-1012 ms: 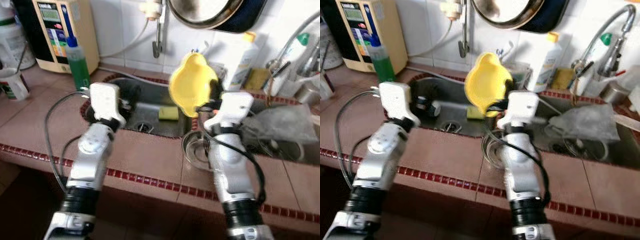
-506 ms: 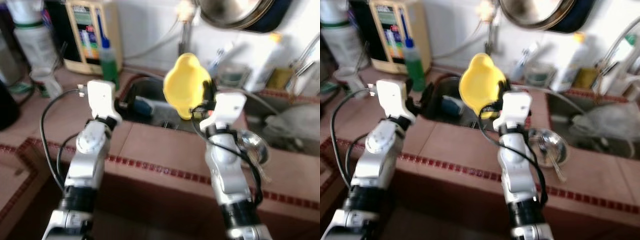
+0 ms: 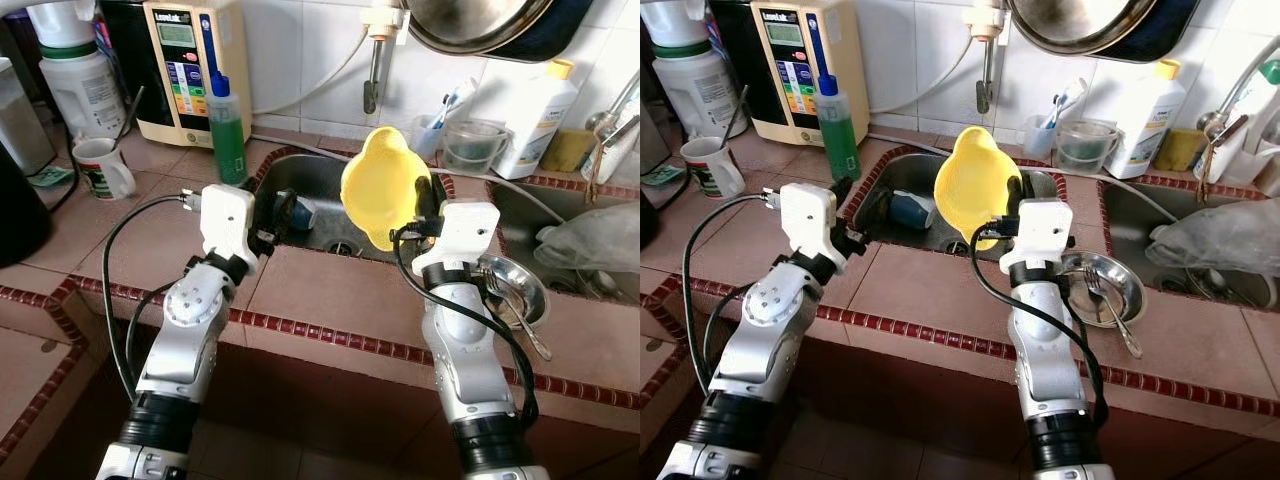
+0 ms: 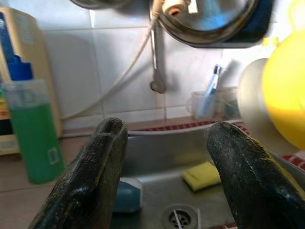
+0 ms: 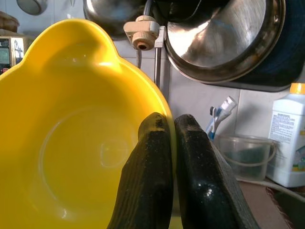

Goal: Kitchen organization

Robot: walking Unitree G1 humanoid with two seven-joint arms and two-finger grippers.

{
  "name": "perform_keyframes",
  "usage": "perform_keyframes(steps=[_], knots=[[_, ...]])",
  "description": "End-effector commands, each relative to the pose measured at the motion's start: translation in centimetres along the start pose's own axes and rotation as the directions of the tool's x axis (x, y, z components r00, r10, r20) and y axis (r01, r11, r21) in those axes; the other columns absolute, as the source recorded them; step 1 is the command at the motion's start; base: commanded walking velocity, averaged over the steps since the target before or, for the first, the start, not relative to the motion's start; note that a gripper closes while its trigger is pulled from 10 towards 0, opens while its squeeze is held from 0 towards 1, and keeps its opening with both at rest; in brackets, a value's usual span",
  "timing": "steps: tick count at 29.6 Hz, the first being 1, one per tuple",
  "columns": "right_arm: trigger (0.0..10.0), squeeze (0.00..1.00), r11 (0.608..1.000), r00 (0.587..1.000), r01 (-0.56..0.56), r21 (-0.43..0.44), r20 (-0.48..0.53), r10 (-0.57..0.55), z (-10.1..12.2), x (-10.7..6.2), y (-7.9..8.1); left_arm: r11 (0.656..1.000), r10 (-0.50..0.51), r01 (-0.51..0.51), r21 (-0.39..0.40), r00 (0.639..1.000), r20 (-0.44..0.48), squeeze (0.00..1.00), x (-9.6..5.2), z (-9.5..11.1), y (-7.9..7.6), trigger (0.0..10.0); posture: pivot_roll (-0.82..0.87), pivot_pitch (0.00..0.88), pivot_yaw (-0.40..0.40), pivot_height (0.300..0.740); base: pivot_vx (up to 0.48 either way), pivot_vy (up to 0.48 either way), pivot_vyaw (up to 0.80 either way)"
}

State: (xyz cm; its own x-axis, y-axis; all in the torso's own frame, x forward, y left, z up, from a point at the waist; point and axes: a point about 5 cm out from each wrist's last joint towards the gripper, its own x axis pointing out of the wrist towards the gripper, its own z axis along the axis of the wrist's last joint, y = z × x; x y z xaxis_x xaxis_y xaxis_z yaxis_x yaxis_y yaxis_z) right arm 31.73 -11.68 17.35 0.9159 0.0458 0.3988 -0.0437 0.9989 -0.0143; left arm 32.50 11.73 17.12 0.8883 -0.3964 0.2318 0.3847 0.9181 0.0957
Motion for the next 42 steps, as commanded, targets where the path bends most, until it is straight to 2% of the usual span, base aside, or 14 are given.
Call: perform_keyframes(steps=[1, 5, 27, 29, 32, 36, 42], knots=[[10.0, 0.0, 1.0, 1.0, 0.014, 0.002, 0.02, -0.014, 0.5, 0.1, -0.3, 1.0, -0.017, 0.017, 0.013, 0.999, 0.027, 0.0, 0.1, 0.7, -0.2, 10.0, -0.09, 0.013, -0.011, 0.74, 0.0, 0.0, 0.0], [10.0, 0.0, 1.0, 1.0, 0.013, 0.0, 0.015, -0.013, 0.5, 0.2, -0.2, 1.0, -0.02, 0.02, 0.008, 0.999, 0.028, 0.0, 0.1, 0.6, -0.4, 10.0, -0.08, 0.014, -0.016, 0.74, 0.127, 0.0, 0.0], [10.0, 0.0, 1.0, 1.0, -0.012, -0.013, 0.005, 0.013, 0.5, 0.3, 0.1, 0.999, -0.04, 0.041, -0.01, 0.998, 0.053, 0.0, 0.4, 1.0, -1.0, 10.0, -0.09, 0.0, -0.023, 0.74, 0.41, 0.0, 0.0], [10.0, 0.0, 1.0, 1.0, -0.013, -0.013, 0.006, 0.013, 0.5, 0.3, 0.1, 0.999, -0.04, 0.041, -0.013, 0.998, 0.052, 0.0, 0.5, 1.0, -1.1, 10.0, -0.09, 0.0, -0.024, 0.74, 0.0, 0.0, 0.0], [10.0, 0.0, 1.0, 1.0, -0.015, -0.015, 0.005, 0.015, 0.5, 0.3, 0.1, 0.997, -0.047, 0.052, -0.065, 0.997, 0.067, 0.0, 0.4, 1.1, -1.4, 10.0, -0.09, 0.0, -0.024, 0.74, 0.0, 0.0, 0.0], [10.0, 0.0, 1.0, 1.0, -0.018, -0.02, -0.012, 0.017, 0.3, 0.2, 0.1, 0.996, -0.075, 0.078, -0.044, 0.995, 0.06, 0.0, 0.2, 1.1, -1.7, 10.0, -0.09, 0.0, -0.025, 0.74, 0.0, 0.0, 0.0], [10.0, 0.0, 1.0, 0.998, -0.005, -0.027, -0.058, 0.003, -0.3, 0.2, -0.9, 0.99, -0.141, 0.141, 0.0, 0.988, 0.058, 0.0, -0.3, 1.3, -2.3, 10.0, -0.09, 0.0, -0.027, 0.74, 0.0, 0.0, 0.0]])
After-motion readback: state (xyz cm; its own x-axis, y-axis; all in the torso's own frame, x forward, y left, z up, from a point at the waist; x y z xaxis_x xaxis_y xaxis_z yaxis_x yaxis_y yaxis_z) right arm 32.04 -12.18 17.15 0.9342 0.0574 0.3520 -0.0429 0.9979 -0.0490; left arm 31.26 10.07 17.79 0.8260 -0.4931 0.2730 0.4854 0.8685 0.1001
